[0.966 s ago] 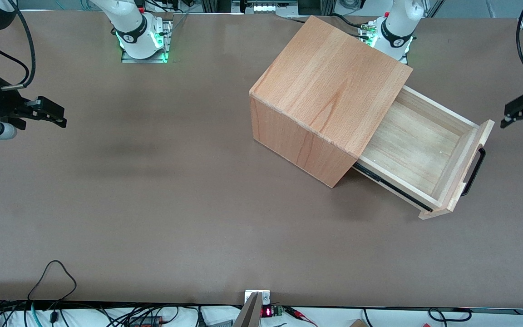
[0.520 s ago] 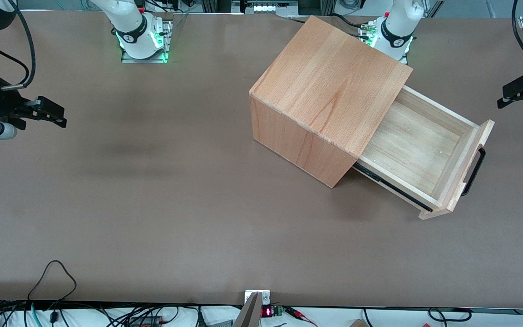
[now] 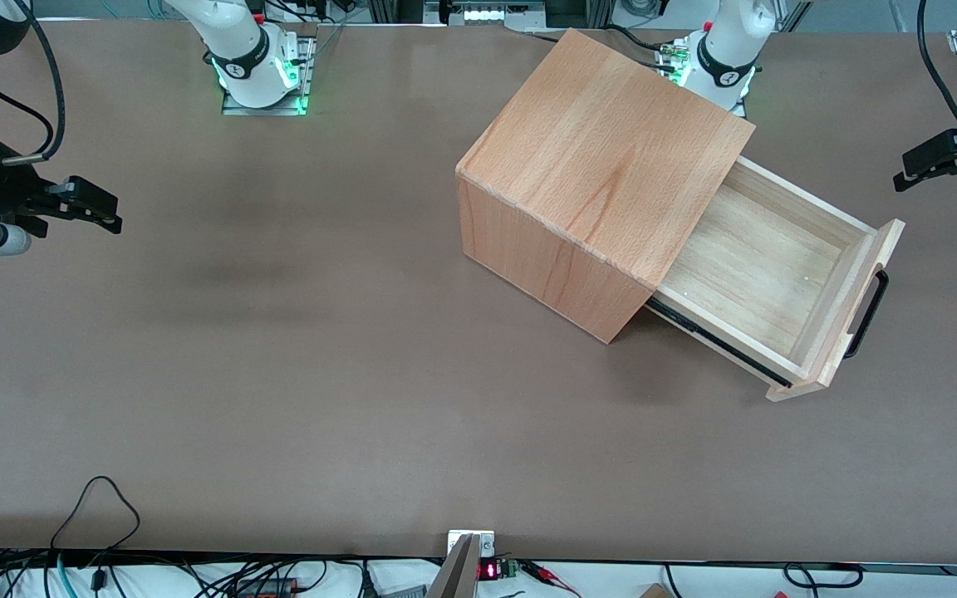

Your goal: Open top drawer with left arm

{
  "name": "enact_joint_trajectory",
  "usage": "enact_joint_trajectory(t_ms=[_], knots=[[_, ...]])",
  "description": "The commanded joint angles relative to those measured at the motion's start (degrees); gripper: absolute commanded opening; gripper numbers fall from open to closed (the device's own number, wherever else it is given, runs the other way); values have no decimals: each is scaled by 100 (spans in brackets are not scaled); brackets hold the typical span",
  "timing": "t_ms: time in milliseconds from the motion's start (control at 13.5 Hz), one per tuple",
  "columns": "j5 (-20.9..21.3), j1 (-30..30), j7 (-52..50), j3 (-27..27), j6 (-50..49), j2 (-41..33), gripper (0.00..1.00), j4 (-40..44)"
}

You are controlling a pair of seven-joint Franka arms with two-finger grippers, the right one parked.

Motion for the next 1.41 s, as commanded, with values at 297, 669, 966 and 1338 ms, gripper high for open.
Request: enact_joint_trajectory(t_ms=[297, 669, 966, 1338], knots=[[199, -104, -386, -10, -116, -42, 100, 75], [146, -112, -386, -10, -107, -42, 100, 75], [137, -103, -386, -10, -107, -42, 100, 75], [146, -112, -386, -10, -107, -42, 100, 75]])
